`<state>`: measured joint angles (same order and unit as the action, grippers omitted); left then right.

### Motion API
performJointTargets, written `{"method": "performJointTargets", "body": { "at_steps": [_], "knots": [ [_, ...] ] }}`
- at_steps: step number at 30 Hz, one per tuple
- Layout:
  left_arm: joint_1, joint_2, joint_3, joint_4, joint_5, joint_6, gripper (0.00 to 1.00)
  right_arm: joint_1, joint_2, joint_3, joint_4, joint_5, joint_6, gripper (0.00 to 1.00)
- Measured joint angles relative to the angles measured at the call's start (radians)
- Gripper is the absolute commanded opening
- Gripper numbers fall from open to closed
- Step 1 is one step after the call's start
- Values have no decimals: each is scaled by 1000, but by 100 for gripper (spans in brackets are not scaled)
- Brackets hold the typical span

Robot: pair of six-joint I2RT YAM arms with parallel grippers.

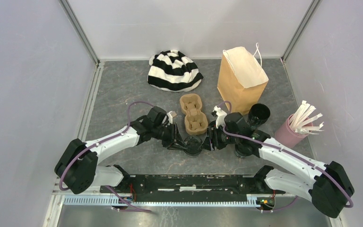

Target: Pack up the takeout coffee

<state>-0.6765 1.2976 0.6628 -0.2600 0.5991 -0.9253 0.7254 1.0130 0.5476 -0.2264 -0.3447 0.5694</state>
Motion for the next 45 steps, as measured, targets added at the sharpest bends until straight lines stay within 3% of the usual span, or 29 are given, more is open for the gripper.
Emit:
{"method": "performJointTargets", "body": {
  "at_steps": [5,12,17,19,24,26,29,31,34,40,45],
  "knots": [
    [0,7,16,-16,-12,0,32,0,35,79,-60,-44,-10,64],
    [0,18,23,-21,-12,0,30,-21,79,64,22,-47,-6,49],
    [0,23,23,-18,-12,0,29,-32,95,-23,144,-75,11,48],
    [0,22,23,-17,-11,0,34,-32,97,-20,143,-78,0,50],
    [-2,-7,30,-55,-39,1,63,-32,112,33,76,-92,-66,54],
    [-2,-13,53,-94,-51,3,75,-32,140,66,42,-106,-95,62],
    [-4,-16,116,-148,-74,17,81,-32,172,107,-7,-108,-137,67],
    [-4,-16,165,-179,-89,24,81,-32,176,119,-31,-107,-158,67],
    [-2,-12,217,-203,-108,42,74,-32,187,129,-47,-111,-176,65],
    [2,86,260,-202,-124,91,59,-32,193,135,-47,-129,-183,52],
    [2,135,255,-201,-121,105,61,-33,197,142,-46,-145,-182,47]
  ]
}}
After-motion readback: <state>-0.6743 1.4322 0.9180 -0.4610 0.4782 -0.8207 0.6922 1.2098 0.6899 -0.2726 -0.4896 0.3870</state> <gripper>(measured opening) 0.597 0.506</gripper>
